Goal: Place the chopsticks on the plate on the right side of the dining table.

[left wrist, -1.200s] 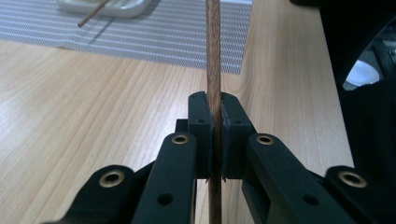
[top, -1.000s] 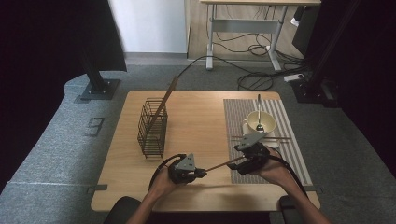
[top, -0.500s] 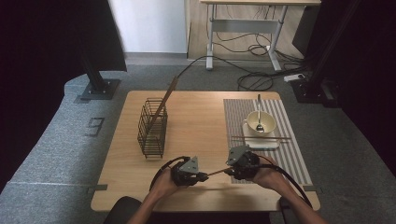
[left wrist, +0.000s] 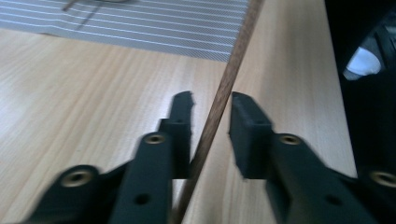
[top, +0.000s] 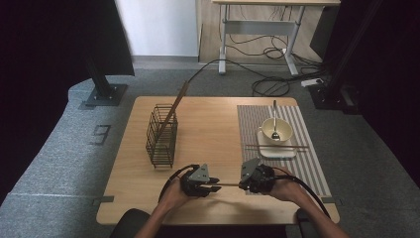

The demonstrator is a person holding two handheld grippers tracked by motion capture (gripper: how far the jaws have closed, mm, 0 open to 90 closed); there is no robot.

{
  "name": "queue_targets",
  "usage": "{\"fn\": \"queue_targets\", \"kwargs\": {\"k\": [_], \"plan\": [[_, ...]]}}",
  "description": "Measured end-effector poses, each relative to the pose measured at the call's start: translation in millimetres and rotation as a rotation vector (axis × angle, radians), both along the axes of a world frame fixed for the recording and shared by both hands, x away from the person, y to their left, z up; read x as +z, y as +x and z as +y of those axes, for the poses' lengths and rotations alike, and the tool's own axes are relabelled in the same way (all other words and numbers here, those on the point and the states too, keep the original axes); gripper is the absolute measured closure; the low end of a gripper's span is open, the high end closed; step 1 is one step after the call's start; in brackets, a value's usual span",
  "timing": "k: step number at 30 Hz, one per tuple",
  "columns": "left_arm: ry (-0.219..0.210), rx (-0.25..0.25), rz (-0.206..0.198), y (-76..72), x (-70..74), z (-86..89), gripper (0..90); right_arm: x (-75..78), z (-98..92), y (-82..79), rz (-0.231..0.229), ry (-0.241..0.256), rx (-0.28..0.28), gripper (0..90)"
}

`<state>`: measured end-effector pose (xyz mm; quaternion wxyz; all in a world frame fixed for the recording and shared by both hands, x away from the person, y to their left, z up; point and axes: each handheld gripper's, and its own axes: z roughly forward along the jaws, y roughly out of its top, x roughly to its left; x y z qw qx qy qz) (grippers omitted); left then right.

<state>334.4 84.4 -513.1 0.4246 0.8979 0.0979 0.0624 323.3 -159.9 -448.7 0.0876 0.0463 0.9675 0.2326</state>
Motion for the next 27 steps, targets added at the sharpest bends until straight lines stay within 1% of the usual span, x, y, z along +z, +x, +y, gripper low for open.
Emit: {"fn": "queue_targets", "kwargs": {"k": [1,3,4,7,8,10,11,12,13,14,15,17,18,19,20,21,22,23,24,25,26,27], "plan": [[-0.005,0.030,-0.007,0.3,0.2,0.4,57.1,0.3,-0.3,0.3,0.006,0.001,0.001,82.9],[-0.006,0.040,-0.008,0.8,0.3,0.9,49.4,0.3,-0.6,0.5,0.010,0.005,0.000,82.9],[-0.016,0.069,-0.010,1.4,0.0,1.4,46.1,1.0,-1.3,0.7,0.007,0.008,-0.003,82.9],[-0.025,0.101,-0.009,2.8,-0.1,2.2,37.0,2.4,-3.4,1.5,0.002,0.023,-0.010,82.9],[-0.025,0.101,-0.009,2.8,-0.1,2.2,34.4,3.2,-4.4,1.9,0.004,0.027,-0.015,82.9],[-0.042,0.134,0.004,4.7,-0.4,3.4,29.2,4.3,-7.0,2.9,0.007,0.043,-0.027,82.9],[-0.052,0.142,0.012,5.6,-0.6,4.2,26.8,4.7,-8.3,3.2,0.009,0.047,-0.033,82.9],[-0.052,0.142,0.012,5.6,-0.6,4.2,24.6,4.7,-8.3,3.2,0.009,0.047,-0.033,82.9],[-0.072,0.167,0.029,7.2,-1.1,5.7,21.7,5.1,-10.8,3.6,0.008,0.052,-0.044,82.9],[-0.082,0.179,0.040,8.1,-1.5,6.3,18.7,5.1,-12.1,3.9,0.008,0.053,-0.048,82.9],[-0.082,0.179,0.040,8.1,-1.5,6.3,17.2,5.1,-13.3,3.9,0.010,0.058,-0.052,82.8],[-0.090,0.198,0.045,9.5,-2.1,8.3,13.7,5.2,-15.6,4.2,0.010,0.064,-0.055,82.8],[-0.090,0.217,0.047,10.6,-2.8,10.1,13.3,5.5,-16.7,4.1,0.010,0.068,-0.061,82.9],[-0.090,0.217,0.047,10.6,-2.8,10.1,11.1,5.9,-17.9,4.4,0.010,0.072,-0.063,82.9],[-0.091,0.229,0.046,11.1,-3.4,10.8,11.1,5.9,-17.9,4.4,0.010,0.072,-0.063,82.9],[-0.090,0.240,0.044,11.8,-3.9,11.6,6.2,6.7,-20.3,4.7,0.009,0.076,-0.071,82.8],[-0.091,0.254,0.044,12.3,-4.5,12.3,3.8,7.0,-21.7,4.9,0.007,0.079,-0.075,82.8],[-0.092,0.266,0.043,12.8,-5.1,13.1,3.8,7.0,-21.7,4.9,0.007,0.079,-0.075,82.8],[-0.090,0.275,0.041,13.5,-5.5,14.1,1.6,7.6,-23.0,5.0,0.005,0.080,-0.079,82.8],[-0.098,0.296,0.043,14.6,-6.5,16.1,0.0,9.2,-25.8,5.1,0.001,0.085,-0.089,82.8],[-0.098,0.296,0.043,14.6,-6.5,16.1,0.0,9.2,-25.8,5.1,0.001,0.085,-0.089,82.8],[-0.104,0.307,0.046,15.1,-7.0,17.3,0.0,10.0,-27.4,5.4,0.001,0.089,-0.091,82.8]]}}
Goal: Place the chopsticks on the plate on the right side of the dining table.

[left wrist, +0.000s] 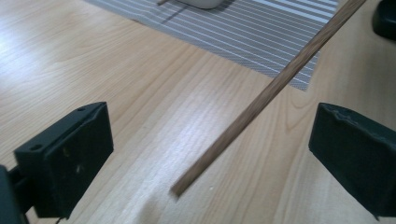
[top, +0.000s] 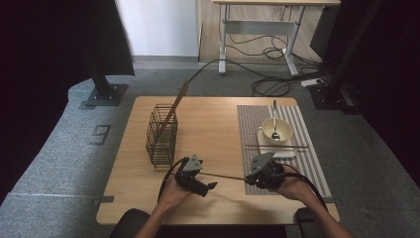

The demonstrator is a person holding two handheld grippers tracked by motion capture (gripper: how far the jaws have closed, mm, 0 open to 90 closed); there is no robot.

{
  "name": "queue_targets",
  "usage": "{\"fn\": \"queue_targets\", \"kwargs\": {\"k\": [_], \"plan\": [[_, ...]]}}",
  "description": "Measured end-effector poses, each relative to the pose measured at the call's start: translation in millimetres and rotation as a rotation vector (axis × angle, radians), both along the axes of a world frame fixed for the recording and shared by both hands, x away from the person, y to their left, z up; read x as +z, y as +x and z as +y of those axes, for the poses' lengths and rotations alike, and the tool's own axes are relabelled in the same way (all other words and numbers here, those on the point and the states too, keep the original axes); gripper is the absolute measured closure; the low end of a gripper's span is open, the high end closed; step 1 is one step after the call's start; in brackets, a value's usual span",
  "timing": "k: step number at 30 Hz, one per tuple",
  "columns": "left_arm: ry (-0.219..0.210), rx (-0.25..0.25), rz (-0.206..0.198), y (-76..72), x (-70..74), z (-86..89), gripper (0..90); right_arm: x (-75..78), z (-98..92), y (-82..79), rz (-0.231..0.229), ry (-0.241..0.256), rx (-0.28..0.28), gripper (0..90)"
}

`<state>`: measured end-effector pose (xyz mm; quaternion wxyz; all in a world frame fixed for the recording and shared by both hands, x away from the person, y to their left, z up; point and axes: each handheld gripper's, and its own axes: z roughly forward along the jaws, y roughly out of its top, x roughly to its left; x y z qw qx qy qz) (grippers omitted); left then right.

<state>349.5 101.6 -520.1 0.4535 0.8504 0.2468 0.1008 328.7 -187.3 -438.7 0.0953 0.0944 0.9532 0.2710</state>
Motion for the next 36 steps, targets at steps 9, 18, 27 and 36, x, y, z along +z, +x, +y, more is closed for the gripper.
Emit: {"fn": "queue_targets", "kwargs": {"k": [9,18,27,36], "plan": [[-0.006,0.045,0.026,4.5,-8.3,6.0,0.0,6.1,-14.4,3.3,-0.015,0.036,-0.053,82.8],[0.061,0.009,0.058,3.7,-19.4,-2.8,0.0,8.6,-28.2,10.8,-0.033,0.076,-0.128,82.8],[0.146,-0.030,0.066,0.3,-29.9,-15.3,0.0,6.6,-52.8,25.5,-0.036,0.147,-0.252,82.8],[0.191,-0.049,0.072,-0.8,-35.7,-20.9,0.0,-3.6,-79.6,42.7,-0.044,0.167,-0.375,82.8]]}}
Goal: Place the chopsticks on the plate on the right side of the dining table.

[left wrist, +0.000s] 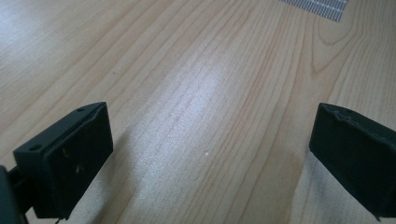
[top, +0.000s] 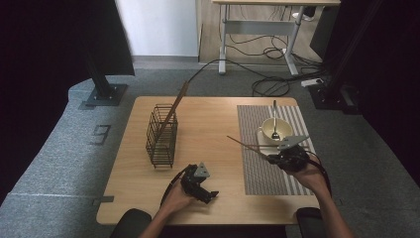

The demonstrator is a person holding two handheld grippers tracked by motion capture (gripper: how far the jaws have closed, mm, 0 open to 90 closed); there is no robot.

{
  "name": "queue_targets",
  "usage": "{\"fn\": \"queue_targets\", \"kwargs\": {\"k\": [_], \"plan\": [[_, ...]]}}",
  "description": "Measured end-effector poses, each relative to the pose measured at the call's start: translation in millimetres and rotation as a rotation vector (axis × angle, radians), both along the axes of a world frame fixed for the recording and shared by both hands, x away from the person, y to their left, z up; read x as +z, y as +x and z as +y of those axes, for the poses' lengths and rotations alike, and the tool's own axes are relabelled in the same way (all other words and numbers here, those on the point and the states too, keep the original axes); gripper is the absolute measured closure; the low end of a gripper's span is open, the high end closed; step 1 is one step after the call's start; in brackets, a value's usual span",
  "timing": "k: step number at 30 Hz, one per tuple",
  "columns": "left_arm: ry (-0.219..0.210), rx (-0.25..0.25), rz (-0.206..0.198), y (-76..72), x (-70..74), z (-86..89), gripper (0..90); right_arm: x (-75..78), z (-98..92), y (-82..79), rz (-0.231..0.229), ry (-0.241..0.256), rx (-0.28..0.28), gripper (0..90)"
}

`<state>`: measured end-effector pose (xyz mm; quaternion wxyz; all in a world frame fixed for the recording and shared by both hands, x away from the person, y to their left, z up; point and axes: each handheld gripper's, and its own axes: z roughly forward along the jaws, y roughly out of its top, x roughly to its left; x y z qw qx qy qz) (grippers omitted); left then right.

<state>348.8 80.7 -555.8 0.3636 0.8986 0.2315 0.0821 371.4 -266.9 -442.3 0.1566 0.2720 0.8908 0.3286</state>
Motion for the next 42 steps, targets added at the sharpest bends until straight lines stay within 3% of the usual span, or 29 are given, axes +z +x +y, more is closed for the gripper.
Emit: {"fn": "queue_targets", "kwargs": {"k": [13,25,42], "plan": [[0.043,-0.008,0.005,-0.3,-1.0,-3.7,0.0,-31.5,-28.4,27.9,0.023,-0.010,-0.151,82.9],[0.042,-0.012,0.012,-0.1,-1.2,-3.9,0.0,-48.5,-42.1,51.2,0.072,-0.070,-0.181,82.8],[0.041,-0.017,0.013,-0.3,-1.2,-4.7,0.0,-65.5,-66.2,68.0,0.117,-0.082,-0.194,82.2]]}}
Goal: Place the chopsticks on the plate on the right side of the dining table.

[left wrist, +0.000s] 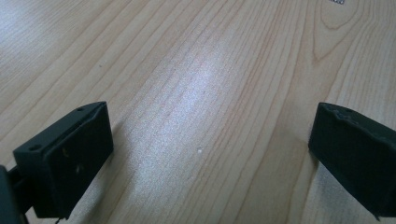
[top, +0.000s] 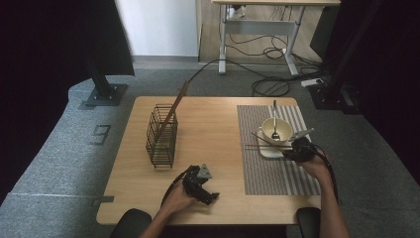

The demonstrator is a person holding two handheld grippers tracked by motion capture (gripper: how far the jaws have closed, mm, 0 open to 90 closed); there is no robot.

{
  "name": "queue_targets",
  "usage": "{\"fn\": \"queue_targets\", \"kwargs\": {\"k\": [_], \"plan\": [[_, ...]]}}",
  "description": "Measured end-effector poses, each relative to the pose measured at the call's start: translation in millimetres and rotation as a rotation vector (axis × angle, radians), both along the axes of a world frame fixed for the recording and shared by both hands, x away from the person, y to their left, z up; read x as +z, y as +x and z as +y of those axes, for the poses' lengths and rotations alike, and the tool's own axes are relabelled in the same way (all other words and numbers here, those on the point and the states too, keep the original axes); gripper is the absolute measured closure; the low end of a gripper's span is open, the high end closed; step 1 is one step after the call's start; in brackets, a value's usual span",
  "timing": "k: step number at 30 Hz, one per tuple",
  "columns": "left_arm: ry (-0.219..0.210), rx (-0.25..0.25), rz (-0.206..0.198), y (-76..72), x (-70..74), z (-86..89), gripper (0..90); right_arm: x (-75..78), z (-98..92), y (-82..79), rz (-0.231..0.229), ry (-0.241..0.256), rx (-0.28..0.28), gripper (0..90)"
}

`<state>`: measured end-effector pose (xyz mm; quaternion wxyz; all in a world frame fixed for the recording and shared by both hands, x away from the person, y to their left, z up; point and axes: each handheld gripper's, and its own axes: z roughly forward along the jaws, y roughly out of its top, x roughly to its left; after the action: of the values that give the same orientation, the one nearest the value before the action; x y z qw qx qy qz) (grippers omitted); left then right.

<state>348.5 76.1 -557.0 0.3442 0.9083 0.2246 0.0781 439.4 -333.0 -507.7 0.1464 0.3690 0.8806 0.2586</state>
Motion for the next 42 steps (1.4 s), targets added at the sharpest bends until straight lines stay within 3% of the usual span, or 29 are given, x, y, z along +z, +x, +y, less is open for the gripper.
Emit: {"fn": "queue_targets", "kwargs": {"k": [7,17,22,29,36,42], "plan": [[0.002,-0.003,0.000,-0.1,0.0,-0.4,0.0,-5.1,-6.2,4.4,0.010,-0.003,-0.002,80.2],[0.001,-0.004,-0.001,-0.2,-0.1,-1.1,0.0,-6.8,-12.7,9.2,-0.011,-0.001,-0.039,75.3],[0.002,-0.004,-0.001,-0.2,0.0,-1.3,0.0,-12.5,-17.9,9.6,-0.042,0.009,-0.076,69.6],[0.002,-0.005,-0.001,-0.4,0.0,-1.5,0.0,-12.6,-21.1,6.7,-0.074,-0.027,-0.123,61.3],[0.001,-0.004,-0.001,-0.5,0.0,-1.7,0.0,-13.4,-22.7,5.7,-0.087,-0.024,-0.145,56.4],[0.001,-0.005,-0.001,-0.8,0.0,-1.9,0.0,-13.9,-22.0,4.4,-0.118,-0.056,-0.163,50.0]]}}
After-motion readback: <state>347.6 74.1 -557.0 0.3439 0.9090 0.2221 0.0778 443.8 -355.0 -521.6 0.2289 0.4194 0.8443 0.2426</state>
